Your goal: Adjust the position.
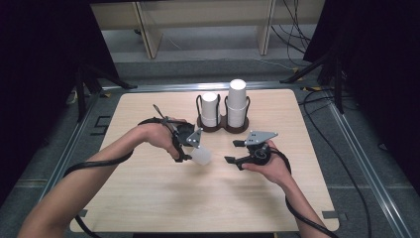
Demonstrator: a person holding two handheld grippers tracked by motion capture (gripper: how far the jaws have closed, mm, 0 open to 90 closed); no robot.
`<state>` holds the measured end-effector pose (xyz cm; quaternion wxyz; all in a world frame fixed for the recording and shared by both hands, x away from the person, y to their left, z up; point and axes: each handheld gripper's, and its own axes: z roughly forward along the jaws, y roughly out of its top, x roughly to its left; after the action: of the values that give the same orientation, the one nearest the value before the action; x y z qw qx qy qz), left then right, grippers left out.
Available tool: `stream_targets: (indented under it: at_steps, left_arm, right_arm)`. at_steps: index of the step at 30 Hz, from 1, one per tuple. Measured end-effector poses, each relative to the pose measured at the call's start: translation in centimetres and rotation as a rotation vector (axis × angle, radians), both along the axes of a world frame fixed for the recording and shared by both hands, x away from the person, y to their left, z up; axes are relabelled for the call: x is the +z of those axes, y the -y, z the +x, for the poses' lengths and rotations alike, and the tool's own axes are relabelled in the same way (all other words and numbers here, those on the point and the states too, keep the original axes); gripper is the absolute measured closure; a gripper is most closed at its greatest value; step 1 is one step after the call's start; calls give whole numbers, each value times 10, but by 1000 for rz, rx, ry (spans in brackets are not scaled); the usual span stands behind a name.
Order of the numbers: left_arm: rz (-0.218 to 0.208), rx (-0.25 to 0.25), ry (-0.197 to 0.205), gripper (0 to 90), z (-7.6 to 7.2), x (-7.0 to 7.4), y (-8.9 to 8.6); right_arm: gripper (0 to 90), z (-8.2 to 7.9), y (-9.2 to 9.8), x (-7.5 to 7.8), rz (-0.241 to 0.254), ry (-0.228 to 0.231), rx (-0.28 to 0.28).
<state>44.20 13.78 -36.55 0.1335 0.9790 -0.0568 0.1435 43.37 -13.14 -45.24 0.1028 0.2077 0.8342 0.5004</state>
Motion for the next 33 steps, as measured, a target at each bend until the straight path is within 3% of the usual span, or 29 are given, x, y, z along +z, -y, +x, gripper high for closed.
stream_targets:
  at_steps: [13, 15, 17, 30, 33]
  left_arm:
    - [24, 0, 1, 336, 2, -1, 3]
    - [26, 2, -1, 336, 2, 0, 3]
    - [30, 2, -2, 337, 2, 2, 3]
    - [87, 5, -9, 336, 2, 10, 10]
    - [100, 3, -11, 336, 2, 10, 11]
  right_arm:
    - [282, 1, -10, 0, -3, -2, 23]
    - [282, 2, -11, 0, -1, 23, 23]
    - [282, 0, -13, 0, -5, -5, 29]
    - [282, 1, -36, 6, -12, 59, 73]
    - [282, 1, -40, 7, -19, 56, 81]
